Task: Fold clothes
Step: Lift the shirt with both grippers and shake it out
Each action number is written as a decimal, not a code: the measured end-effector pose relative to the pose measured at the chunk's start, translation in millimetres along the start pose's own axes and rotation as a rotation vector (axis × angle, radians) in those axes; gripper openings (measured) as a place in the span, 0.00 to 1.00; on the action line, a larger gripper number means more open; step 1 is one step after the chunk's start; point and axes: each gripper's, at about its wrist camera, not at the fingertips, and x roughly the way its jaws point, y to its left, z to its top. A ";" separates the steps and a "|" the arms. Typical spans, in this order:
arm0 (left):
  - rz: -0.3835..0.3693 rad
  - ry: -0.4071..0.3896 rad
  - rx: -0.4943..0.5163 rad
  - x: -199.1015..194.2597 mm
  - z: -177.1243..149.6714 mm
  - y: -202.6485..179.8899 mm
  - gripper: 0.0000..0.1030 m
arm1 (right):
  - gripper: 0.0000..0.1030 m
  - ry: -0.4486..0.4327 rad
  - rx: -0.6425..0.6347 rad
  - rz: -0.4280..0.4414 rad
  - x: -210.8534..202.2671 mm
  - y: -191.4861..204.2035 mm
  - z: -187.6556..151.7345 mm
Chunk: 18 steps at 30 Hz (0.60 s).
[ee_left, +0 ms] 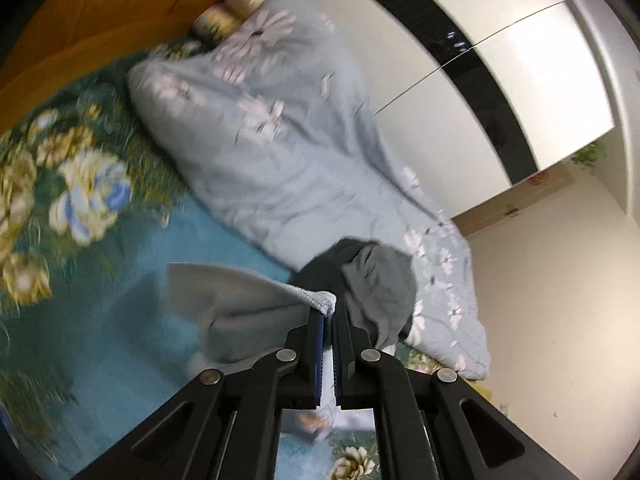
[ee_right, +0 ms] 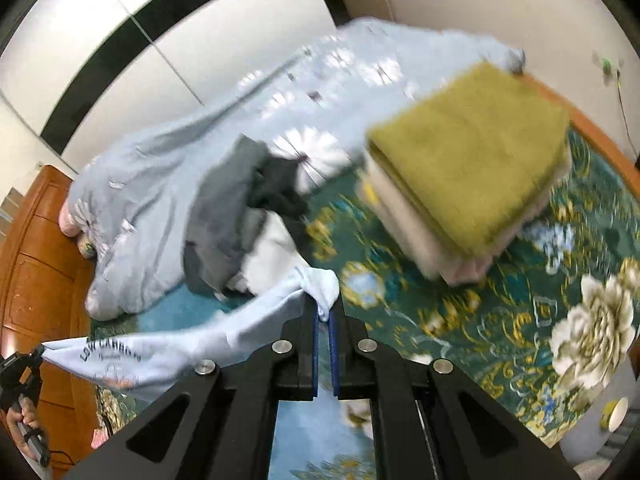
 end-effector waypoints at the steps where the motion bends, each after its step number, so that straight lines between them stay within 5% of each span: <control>1: -0.022 -0.013 0.011 -9.8 10.0 -1.6 0.03 | 0.04 -0.024 -0.011 0.001 -8.7 13.5 5.7; 7: -0.155 -0.084 0.072 -67.7 62.4 -7.3 0.04 | 0.04 -0.197 -0.059 0.005 -69.0 87.0 30.8; 11: -0.189 -0.080 0.129 -98.3 69.2 3.0 0.04 | 0.04 -0.263 -0.058 -0.013 -101.5 111.4 26.4; 13: -0.176 -0.073 0.159 -109.8 60.9 14.8 0.04 | 0.04 -0.263 -0.053 -0.040 -108.3 111.6 14.1; 18: -0.074 0.106 0.155 -84.2 -1.3 84.5 0.04 | 0.04 -0.177 -0.041 -0.157 -94.9 90.4 -35.0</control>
